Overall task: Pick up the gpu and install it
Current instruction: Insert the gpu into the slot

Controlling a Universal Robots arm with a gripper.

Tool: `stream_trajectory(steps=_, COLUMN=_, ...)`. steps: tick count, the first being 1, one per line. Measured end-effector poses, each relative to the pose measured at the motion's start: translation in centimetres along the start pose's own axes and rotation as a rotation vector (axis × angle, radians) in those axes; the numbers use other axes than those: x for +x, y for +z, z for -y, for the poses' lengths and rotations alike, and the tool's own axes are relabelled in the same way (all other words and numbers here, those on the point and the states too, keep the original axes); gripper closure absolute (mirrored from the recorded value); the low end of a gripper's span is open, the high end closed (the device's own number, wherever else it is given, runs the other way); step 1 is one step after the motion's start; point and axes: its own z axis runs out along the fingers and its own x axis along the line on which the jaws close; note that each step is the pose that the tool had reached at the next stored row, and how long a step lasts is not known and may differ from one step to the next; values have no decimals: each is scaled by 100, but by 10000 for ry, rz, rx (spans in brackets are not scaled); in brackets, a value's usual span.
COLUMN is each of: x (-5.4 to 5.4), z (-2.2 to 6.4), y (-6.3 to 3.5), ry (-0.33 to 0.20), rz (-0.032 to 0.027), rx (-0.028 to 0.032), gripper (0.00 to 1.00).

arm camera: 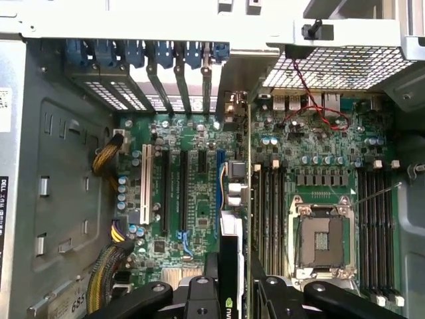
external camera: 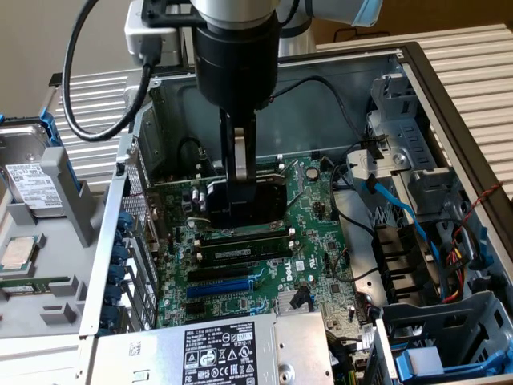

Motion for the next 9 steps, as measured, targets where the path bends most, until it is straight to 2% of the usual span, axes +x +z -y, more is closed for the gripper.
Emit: stream_trajectory(steps=9, x=61, z=12, y=162, ry=-8, rz=41, rx=-1, gripper=73)
